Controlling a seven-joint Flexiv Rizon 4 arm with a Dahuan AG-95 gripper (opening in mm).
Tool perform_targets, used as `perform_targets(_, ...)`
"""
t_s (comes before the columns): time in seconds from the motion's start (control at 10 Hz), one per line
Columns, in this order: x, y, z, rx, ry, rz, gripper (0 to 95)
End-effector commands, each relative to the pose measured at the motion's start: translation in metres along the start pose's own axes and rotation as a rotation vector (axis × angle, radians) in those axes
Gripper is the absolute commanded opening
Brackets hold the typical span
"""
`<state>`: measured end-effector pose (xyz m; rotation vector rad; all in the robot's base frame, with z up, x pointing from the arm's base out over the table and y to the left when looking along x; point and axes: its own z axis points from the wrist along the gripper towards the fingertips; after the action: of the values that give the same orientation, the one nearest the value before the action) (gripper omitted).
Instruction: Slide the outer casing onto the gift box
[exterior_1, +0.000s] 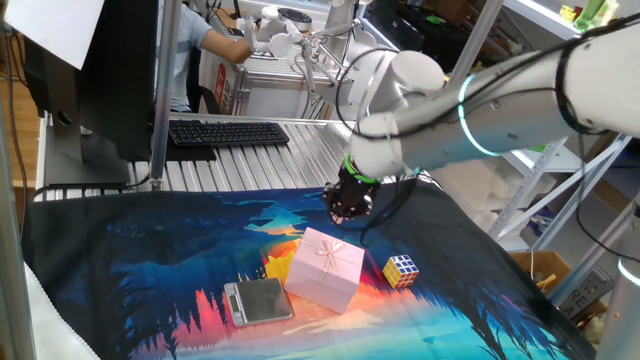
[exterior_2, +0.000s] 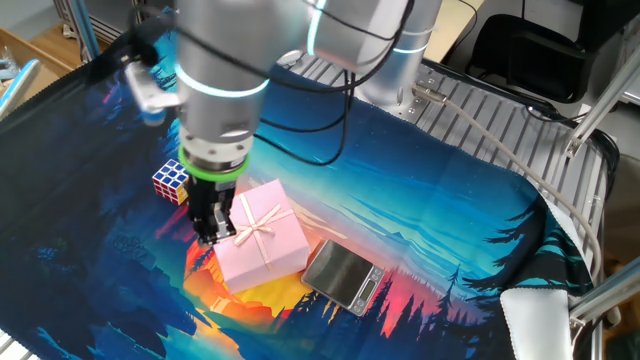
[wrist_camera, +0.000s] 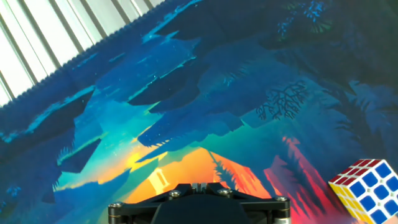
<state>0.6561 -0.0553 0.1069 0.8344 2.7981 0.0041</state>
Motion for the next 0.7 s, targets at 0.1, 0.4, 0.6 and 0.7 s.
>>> perform_targets(0.1, 0.001, 0.004, -0.002, 0.057, 0.109, 0.028, 0.0)
perform_targets(0.4, 0.014, 0.013, -0.015, 0.088, 0.167, 0.018, 0.0)
perform_targets(0.6, 0.031, 0.016, -0.025, 0.103, 0.198, 0.010, 0.0)
perform_targets(0.7, 0.046, 0.017, -0.034, 0.111, 0.233, 0.003, 0.0)
